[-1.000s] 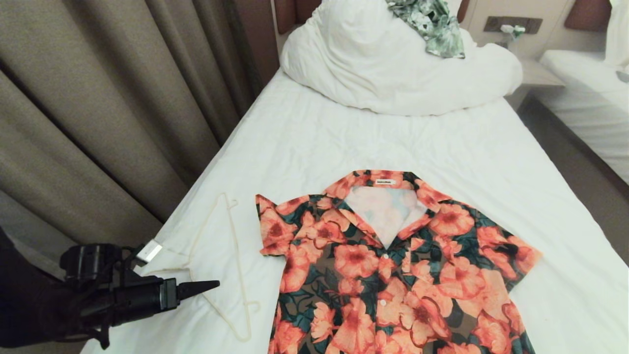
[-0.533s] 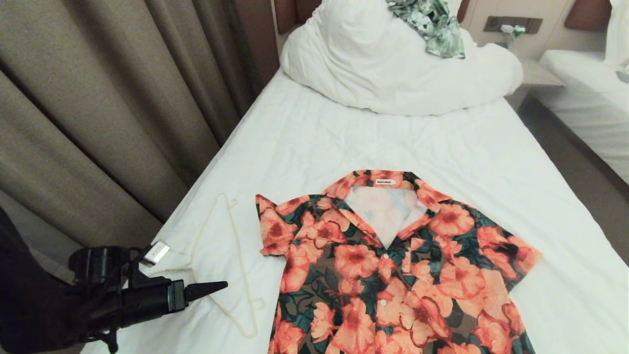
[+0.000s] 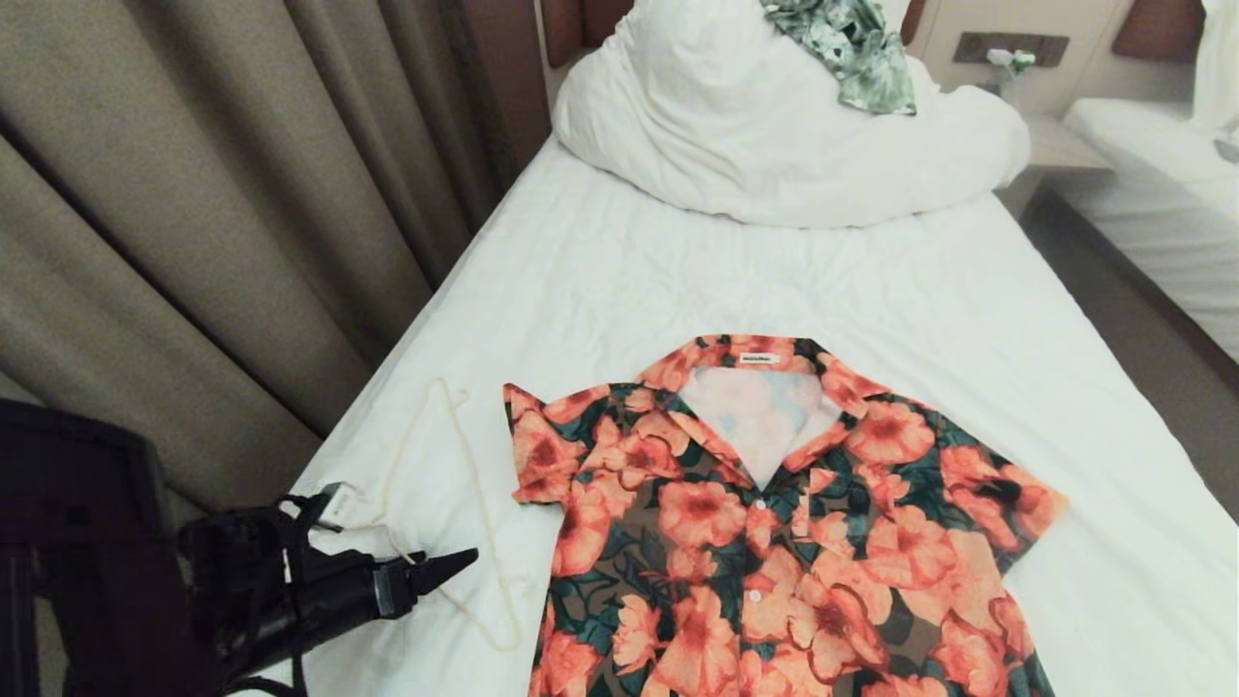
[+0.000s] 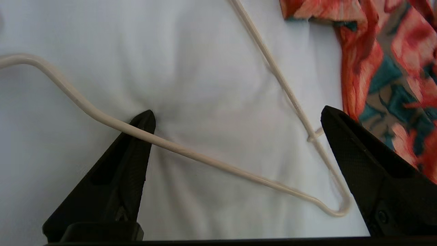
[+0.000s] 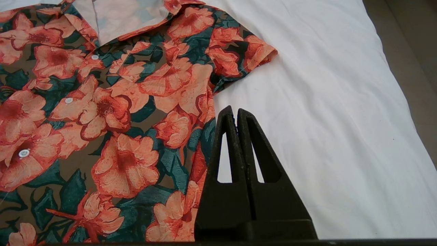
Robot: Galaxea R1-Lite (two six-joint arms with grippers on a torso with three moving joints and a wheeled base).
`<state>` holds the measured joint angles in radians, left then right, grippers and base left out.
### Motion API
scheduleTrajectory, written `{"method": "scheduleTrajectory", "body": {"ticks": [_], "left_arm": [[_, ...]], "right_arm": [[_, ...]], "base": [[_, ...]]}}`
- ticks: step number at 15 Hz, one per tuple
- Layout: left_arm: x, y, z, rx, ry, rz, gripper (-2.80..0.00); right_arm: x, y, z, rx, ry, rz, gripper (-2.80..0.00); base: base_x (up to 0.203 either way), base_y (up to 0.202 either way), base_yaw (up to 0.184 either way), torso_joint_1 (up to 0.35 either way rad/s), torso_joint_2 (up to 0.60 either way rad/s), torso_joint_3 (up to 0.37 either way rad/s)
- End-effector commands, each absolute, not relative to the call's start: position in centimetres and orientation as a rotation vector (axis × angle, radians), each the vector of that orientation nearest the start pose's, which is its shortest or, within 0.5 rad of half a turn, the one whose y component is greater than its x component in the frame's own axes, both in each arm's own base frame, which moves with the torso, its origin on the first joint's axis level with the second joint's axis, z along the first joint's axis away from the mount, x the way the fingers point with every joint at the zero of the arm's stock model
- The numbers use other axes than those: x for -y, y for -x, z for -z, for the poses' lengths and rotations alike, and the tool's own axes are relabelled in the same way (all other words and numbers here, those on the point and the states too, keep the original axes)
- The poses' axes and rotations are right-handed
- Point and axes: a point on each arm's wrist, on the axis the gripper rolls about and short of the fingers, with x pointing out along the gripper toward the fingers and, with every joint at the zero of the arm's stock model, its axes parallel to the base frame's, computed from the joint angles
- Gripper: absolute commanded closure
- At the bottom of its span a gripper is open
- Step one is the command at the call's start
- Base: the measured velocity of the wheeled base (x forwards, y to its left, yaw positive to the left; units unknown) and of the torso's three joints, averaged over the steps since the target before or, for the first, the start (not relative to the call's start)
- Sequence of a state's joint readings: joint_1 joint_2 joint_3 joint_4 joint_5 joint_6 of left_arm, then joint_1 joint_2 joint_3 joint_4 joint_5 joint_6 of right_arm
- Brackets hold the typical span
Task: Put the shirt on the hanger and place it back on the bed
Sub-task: Lift the shirt and hanger
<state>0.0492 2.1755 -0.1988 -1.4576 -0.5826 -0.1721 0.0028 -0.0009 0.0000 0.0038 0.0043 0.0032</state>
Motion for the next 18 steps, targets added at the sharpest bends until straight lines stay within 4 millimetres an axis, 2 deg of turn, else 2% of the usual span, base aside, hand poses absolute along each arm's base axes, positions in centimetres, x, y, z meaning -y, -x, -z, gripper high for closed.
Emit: {"method": "scheduleTrajectory", "body": {"ticks": [1, 6, 13, 18], "left_arm": [[1.1, -25.5, 0.4, -0.569, 0.324, 0.477, -2.80], [1.3, -25.9, 0.8, -0.574, 0.327, 0.458, -2.80], [3.1, -27.2, -0.5, -0.520, 0.388, 0.446, -2.80], [3.1, -27.7, -0.7, -0.500, 0.388, 0.435, -2.80]], "right_arm": [[0.0, 2.3, -7.5, -0.004, -0.003, -0.008, 0.00], [0.0, 2.3, -7.5, -0.003, -0.003, -0.008, 0.00], [0.0, 2.3, -7.5, -0.003, -0.003, -0.008, 0.00], [0.0, 2.3, -7.5, -0.003, -0.003, -0.008, 0.00]], "base": [[0.000, 0.000, 0.000, 0.000, 0.00, 0.000], [0.000, 0.000, 0.000, 0.000, 0.00, 0.000], [0.000, 0.000, 0.000, 0.000, 0.00, 0.000], [0.000, 0.000, 0.000, 0.000, 0.00, 0.000]]}}
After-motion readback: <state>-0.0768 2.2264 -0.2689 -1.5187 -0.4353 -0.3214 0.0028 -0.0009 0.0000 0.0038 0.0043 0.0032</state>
